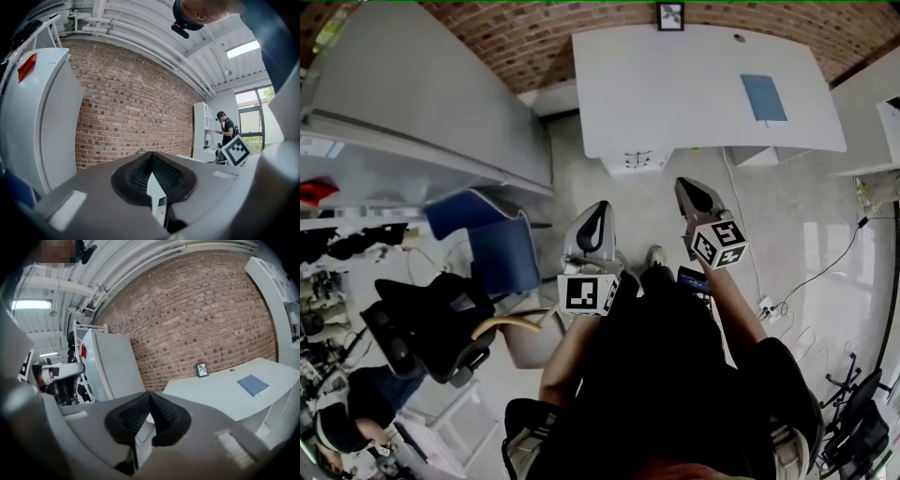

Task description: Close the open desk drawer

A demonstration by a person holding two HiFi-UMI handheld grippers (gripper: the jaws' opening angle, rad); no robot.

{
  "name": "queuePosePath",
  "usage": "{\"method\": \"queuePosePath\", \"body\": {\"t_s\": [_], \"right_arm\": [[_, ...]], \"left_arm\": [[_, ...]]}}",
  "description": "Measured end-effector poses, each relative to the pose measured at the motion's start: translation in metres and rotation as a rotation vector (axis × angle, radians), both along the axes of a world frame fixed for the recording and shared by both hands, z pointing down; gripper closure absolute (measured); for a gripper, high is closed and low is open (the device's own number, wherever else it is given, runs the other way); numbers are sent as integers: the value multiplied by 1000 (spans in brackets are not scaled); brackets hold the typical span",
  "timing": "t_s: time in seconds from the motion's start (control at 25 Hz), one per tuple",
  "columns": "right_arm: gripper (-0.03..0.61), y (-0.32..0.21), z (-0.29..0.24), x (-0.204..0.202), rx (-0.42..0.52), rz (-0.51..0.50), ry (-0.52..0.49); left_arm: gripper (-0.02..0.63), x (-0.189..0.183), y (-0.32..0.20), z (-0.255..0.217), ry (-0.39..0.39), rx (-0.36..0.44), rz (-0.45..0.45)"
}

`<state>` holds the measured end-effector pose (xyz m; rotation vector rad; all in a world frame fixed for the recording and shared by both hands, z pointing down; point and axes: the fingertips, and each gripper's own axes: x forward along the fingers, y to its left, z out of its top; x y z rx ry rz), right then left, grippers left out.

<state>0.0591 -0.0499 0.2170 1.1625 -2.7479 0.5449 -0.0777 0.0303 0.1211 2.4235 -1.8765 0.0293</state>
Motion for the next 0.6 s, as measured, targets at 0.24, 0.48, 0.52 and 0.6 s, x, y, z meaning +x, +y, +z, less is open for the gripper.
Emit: {"method": "queuePosePath", "body": {"t_s": [0.24,0.48,0.52,0.6], "right_arm": [[575,33,-43,-4,108,32,76],[576,56,-44,-4,91,37,67],[577,57,-44,-5,86,36,65],[576,61,-42,-6,77,37,58]], "left_arm": [[598,-13,10,-13,0,68,-18],[598,-12,11,-8,9,61,19],[598,-11,11,-7,12,62,25],[598,-9,12,-5,13,59,35]]}}
